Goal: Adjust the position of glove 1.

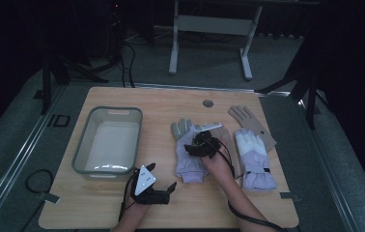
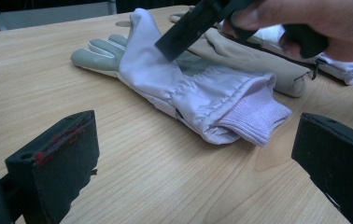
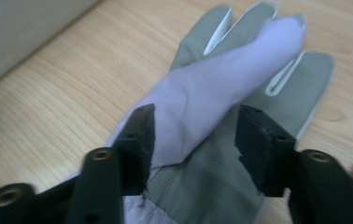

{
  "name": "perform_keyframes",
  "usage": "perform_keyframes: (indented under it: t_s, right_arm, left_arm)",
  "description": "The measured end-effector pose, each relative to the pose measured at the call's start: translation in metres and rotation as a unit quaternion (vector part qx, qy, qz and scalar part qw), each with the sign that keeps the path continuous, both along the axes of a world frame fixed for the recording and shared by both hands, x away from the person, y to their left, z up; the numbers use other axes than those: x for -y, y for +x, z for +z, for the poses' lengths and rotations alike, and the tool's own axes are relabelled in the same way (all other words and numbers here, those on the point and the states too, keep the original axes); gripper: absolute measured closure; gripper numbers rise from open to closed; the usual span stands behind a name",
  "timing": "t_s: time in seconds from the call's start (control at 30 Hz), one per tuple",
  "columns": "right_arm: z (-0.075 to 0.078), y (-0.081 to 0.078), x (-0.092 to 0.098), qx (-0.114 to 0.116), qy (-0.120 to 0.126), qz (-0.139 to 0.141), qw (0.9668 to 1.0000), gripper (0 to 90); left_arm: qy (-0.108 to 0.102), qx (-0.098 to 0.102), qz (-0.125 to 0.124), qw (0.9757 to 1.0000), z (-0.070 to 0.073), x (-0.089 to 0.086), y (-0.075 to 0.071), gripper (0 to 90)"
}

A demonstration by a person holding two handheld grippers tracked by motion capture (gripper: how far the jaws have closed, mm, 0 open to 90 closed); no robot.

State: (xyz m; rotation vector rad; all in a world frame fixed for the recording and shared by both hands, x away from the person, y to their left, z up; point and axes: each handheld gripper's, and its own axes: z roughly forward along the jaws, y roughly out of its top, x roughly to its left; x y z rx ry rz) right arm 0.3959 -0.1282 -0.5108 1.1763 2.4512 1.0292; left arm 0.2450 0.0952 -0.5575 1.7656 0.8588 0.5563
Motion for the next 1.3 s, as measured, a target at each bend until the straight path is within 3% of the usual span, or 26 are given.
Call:
perform_keyframes:
  t_s: [0.07, 0.17, 0.27, 0.37, 0.4, 0.57, 0.63, 0.73, 0.77, 0.97, 1.17, 1.3]
  right_arm:
    - [0.011, -0.005, 0.008, 0.017, 0.019, 0.002, 0.9997, 40.2]
    - [0.019, -0.008, 0.013, 0.022, 0.024, 0.003, 0.9995, 36.2]
    - [0.034, -0.012, 0.026, 0.039, 0.023, 0.003, 0.999, 39.7]
    - [0.038, -0.013, 0.03, 0.043, 0.023, 0.007, 0.9988, 40.8]
    - [0.046, -0.015, 0.04, 0.06, 0.012, 0.011, 0.9981, 43.1]
    - [0.057, -0.018, 0.064, 0.071, 0.002, 0.005, 0.9974, 45.8]
    - [0.064, -0.019, 0.091, 0.081, 0.004, -0.008, 0.9967, 48.2]
    - [0.066, -0.02, 0.104, 0.081, 0.006, -0.014, 0.9966, 48.8]
    - [0.067, -0.022, 0.116, 0.091, -0.004, -0.021, 0.9956, 50.9]
    - [0.062, -0.028, 0.145, 0.101, -0.022, -0.035, 0.994, 52.6]
    - [0.043, -0.037, 0.188, 0.094, -0.03, -0.072, 0.9925, 54.9]
    - [0.031, -0.042, 0.202, 0.085, -0.039, -0.083, 0.9921, 54.8]
  left_arm:
    - [-0.002, 0.0, 0.0, 1.0, 0.0, 0.0, 0.0, 0.9]
    - [-0.001, -0.001, 0.0, 1.0, 0.0, 0.0, 0.0, 0.9]
    - [-0.001, -0.001, 0.0, 1.0, 0.0, 0.0, 0.0, 0.9]
    - [0.0, -0.001, 0.001, 1.0, 0.0, 0.0, 0.0, 1.0]
    - [0.001, 0.0, 0.001, 1.0, 0.0, 0.0, 0.0, 0.9]
    - [0.0, -0.001, 0.001, 1.0, 0.0, 0.0, 0.0, 0.9]
    - [0.0, -0.003, 0.002, 1.0, 0.0, 0.0, 0.0, 0.9]
    - [-0.001, -0.004, 0.002, 1.0, 0.0, 0.0, 0.0, 0.9]
    - [-0.001, -0.004, 0.002, 1.0, 0.0, 0.0, 0.0, 0.9]
    - [0.0, -0.003, 0.002, 1.0, 0.0, 0.0, 0.0, 0.9]
    - [0.0, -0.003, 0.002, 1.0, 0.0, -0.001, 0.0, 1.0]
    - [-0.001, -0.004, 0.003, 1.0, 0.0, 0.0, 0.001, 0.9]
